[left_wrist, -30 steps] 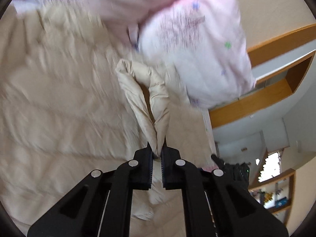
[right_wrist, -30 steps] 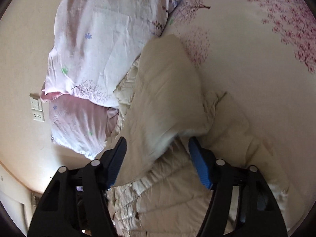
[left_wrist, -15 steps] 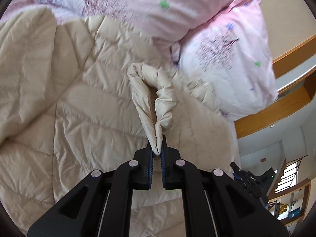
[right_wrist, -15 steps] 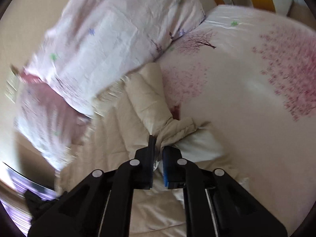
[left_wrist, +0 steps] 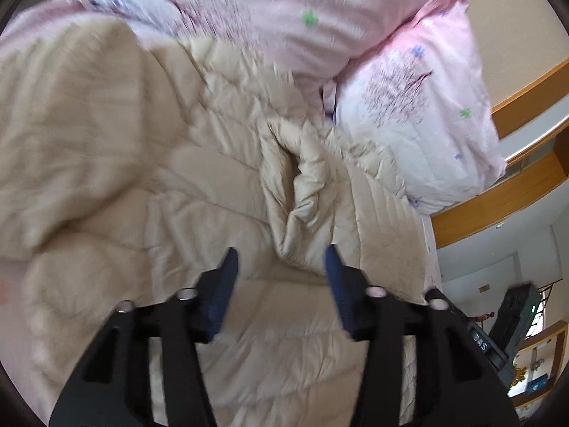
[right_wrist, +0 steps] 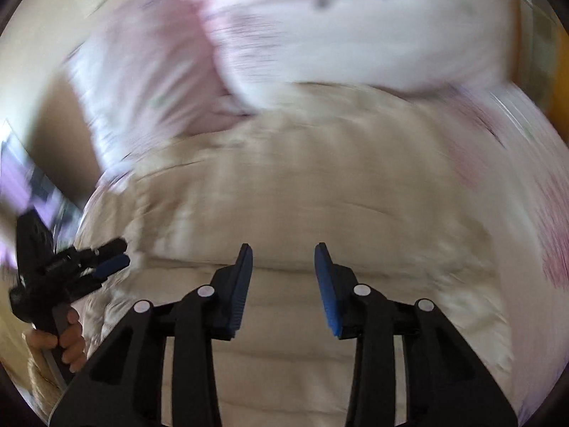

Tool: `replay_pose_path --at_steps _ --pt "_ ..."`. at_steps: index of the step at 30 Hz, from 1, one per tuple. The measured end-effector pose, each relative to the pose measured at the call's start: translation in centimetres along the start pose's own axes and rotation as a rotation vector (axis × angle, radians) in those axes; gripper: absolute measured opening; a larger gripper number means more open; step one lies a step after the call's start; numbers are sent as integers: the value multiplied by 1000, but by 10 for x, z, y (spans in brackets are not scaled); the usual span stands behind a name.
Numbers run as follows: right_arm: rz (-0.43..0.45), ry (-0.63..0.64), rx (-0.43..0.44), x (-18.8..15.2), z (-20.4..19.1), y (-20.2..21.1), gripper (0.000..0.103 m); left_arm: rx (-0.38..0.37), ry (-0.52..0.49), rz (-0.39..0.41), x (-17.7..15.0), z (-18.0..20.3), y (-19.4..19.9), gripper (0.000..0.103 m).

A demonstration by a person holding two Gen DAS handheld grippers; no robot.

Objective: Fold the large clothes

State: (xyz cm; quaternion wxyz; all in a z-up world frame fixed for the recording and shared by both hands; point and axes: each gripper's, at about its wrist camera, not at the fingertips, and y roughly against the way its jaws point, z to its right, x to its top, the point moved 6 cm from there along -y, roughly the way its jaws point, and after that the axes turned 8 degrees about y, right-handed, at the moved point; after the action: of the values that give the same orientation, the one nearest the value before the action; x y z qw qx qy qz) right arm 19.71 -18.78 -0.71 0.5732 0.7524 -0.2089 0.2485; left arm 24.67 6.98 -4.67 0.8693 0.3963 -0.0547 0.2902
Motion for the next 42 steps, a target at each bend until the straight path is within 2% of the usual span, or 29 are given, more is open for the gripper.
replay_pose_path --at_steps 4,8,10,12,13,14,16,17,18,19,20,21,26,30,36,39,41,42 --pt "-26 131 90 23 -67 -40 24 -1 13 65 6 -23 46 53" --pt "-33 193 97 43 -111 -80 24 18 84 152 21 -65 94 53" --pt "-72 217 99 44 -129 -105 23 41 128 204 22 -92 121 53" --pt "-129 250 77 37 -144 -126 22 84 167 261 24 -116 144 53" --pt "-178 286 32 30 -149 -141 22 102 196 287 24 -131 156 53" --pt "-180 323 -4 27 -153 -149 22 110 218 301 24 -141 162 53" --pt "-177 346 -18 29 -159 -147 23 117 296 336 26 -166 177 53" --pt "-182 316 6 31 -158 -142 24 114 322 344 26 -174 181 53" --pt "-181 285 33 31 -157 -136 38 105 362 355 27 -185 185 53" --pt "-173 231 70 32 -153 -124 62 93 398 367 28 -195 188 53" --pt "-160 194 99 33 -149 -115 72 79 435 383 30 -203 190 53" --pt "-138 164 129 33 -146 -104 76 70 459 396 32 -208 192 53" --pt "-140 97 232 24 -128 -60 76 27 592 448 42 -234 194 53" --pt "-159 70 256 13 -116 -47 76 -3 700 468 47 -257 189 53" --pt "-216 23 289 -8 -98 -35 76 -48 743 515 59 -267 190 48" --pt "-219 15 290 -13 -92 -29 76 -55 774 533 61 -273 188 37" --pt "-216 16 290 -15 -89 -26 77 -44 796 529 62 -278 185 22" --pt "-214 14 291 -16 -86 -24 77 -39 800 528 62 -280 184 17"
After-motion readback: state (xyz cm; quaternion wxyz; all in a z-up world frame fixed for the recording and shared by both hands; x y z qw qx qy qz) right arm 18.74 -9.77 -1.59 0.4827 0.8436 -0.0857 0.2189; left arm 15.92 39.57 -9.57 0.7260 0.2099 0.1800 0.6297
